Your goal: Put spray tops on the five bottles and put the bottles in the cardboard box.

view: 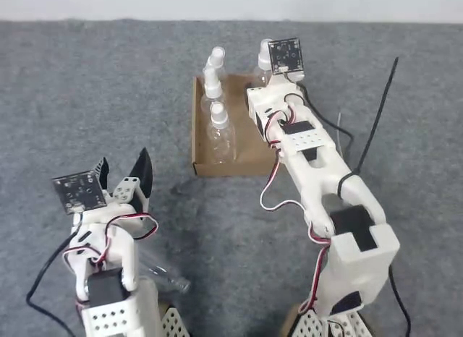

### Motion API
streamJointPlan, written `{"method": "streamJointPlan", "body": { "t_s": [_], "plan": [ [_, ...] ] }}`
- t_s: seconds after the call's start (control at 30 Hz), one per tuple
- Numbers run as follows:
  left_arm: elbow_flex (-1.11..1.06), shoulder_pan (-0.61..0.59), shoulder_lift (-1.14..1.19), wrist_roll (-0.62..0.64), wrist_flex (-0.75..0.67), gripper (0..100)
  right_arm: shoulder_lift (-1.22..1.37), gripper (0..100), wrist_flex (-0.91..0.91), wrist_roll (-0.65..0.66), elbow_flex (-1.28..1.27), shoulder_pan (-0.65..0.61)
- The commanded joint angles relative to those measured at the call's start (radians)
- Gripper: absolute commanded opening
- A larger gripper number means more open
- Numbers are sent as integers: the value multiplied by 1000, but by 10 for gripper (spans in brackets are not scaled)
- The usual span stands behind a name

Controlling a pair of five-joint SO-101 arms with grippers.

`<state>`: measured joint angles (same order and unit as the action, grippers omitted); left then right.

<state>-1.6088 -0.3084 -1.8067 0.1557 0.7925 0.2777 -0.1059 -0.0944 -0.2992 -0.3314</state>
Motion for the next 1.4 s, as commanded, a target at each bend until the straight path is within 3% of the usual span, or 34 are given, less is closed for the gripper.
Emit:
{"method": "streamJointPlan", "body": {
  "t_s": [0.0,0.13,0.4,0.87,1.07,1.37],
  "plan": [
    [-1,3,2,-20,-40,257,-27,64,30,-29,72,13],
    [-1,3,2,-20,-40,257,-19,63,39,-49,72,8],
    [-1,3,2,-18,-40,257,-16,62,274,-41,-37,12],
    [-1,3,2,-23,-40,257,125,62,367,-38,-11,15],
    [-1,3,2,-23,-40,257,182,62,440,94,-15,15],
    [-1,-2,2,-25,-40,257,211,67,450,98,-15,15]
  ]
}}
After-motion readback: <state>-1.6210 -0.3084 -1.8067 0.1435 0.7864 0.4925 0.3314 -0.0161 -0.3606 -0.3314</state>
